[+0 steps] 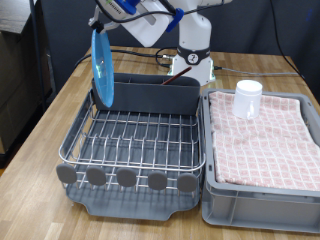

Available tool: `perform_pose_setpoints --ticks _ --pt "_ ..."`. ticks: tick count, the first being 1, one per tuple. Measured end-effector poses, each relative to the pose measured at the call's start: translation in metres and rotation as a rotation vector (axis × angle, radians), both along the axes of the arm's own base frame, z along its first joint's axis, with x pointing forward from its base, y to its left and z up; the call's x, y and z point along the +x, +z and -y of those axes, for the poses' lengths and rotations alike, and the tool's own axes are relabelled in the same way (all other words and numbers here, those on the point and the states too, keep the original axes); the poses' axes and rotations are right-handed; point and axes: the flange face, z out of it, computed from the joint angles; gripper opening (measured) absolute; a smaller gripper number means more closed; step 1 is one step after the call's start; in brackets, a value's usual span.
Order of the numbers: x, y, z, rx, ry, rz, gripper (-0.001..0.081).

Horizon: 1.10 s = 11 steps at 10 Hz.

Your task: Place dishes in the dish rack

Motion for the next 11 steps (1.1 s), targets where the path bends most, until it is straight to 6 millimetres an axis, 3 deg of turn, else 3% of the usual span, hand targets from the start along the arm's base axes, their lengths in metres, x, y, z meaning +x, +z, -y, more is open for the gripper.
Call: perform_pose_setpoints --ticks 11 --pt "0.010 -0.066 -0.008 0.030 -0.026 0.013 0.0017"
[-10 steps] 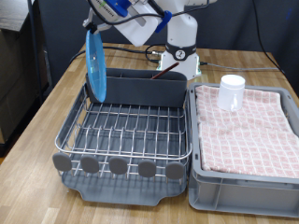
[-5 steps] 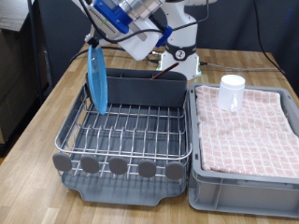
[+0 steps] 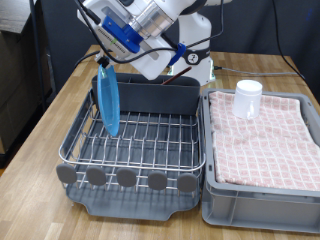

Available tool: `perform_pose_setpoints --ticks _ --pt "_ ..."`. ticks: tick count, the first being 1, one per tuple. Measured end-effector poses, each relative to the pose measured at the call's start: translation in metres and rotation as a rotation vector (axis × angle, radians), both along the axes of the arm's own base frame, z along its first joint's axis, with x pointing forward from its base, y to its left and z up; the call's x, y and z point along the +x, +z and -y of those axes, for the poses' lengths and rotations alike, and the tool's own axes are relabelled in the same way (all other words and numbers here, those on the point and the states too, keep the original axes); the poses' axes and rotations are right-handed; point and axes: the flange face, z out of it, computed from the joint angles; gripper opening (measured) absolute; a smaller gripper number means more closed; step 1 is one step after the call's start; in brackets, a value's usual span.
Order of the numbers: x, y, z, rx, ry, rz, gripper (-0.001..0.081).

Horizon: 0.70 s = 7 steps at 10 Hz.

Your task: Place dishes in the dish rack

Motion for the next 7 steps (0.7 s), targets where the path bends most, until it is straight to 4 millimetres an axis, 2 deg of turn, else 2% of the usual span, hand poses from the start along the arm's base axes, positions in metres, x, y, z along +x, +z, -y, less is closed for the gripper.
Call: perform_pose_setpoints --ticks 7 --pt "-0.003 -0.022 -0.006 0.022 -0.024 0.011 0.0017"
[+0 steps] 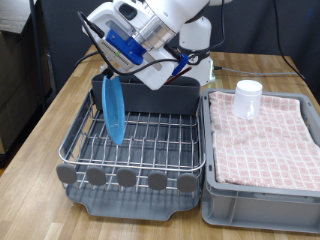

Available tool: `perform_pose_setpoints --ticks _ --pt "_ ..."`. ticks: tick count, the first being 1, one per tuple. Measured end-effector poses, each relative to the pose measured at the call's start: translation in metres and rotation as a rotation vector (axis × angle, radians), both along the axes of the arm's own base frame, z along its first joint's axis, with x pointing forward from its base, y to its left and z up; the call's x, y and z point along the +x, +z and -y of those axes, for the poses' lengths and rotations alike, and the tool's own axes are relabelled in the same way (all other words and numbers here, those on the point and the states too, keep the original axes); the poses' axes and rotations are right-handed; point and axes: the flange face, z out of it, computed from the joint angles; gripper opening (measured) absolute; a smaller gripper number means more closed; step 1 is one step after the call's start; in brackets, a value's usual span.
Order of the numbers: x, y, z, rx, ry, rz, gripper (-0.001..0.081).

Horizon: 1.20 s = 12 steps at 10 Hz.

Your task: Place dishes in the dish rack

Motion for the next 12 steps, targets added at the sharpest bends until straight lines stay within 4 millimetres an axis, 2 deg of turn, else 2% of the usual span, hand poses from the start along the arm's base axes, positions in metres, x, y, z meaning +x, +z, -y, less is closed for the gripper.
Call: perform_pose_setpoints --ticks 12 --pt "-0.004 -0.027 -0.015 0.030 0.003 0.013 0.0017"
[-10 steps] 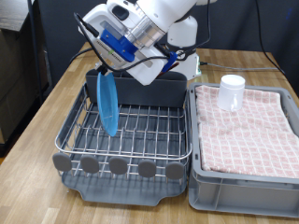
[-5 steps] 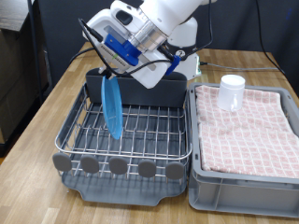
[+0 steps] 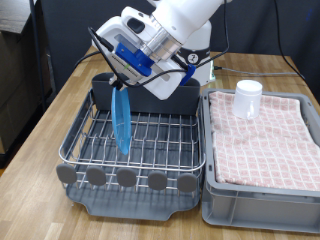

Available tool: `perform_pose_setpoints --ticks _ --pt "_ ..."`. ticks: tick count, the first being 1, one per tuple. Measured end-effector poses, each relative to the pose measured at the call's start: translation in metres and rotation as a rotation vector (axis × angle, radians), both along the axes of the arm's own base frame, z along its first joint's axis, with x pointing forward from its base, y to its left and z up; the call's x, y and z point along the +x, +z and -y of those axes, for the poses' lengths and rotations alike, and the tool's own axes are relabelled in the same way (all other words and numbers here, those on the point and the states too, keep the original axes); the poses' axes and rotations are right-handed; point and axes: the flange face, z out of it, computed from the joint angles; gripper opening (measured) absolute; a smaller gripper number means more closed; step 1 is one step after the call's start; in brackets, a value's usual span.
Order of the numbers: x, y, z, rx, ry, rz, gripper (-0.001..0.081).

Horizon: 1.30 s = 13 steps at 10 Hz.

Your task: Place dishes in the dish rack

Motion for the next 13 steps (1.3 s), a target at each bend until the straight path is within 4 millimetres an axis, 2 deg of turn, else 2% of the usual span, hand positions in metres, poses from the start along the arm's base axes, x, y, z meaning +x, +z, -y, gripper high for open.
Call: perform_pose_setpoints --ticks 6,8,9,10,11,12,13 --pt "-0.002 -0.004 -0.003 0.021 -0.014 0.011 0.0019" --pt "-0.001 -0.004 -0.004 0.052 -0.028 0.018 0.0363" --pt "0.000 -0.002 -0.006 0.085 -0.034 0.021 0.0363" --pt "0.001 0.000 -0.006 0.123 -0.044 0.016 0.0527" --pt "0.002 0.004 -0.006 0.153 -0.054 0.013 0.0527" --pt "0.002 0.008 -0.006 0.178 -0.064 0.013 0.0691" --pt "0.002 0.013 -0.005 0.211 -0.074 0.007 0.0776"
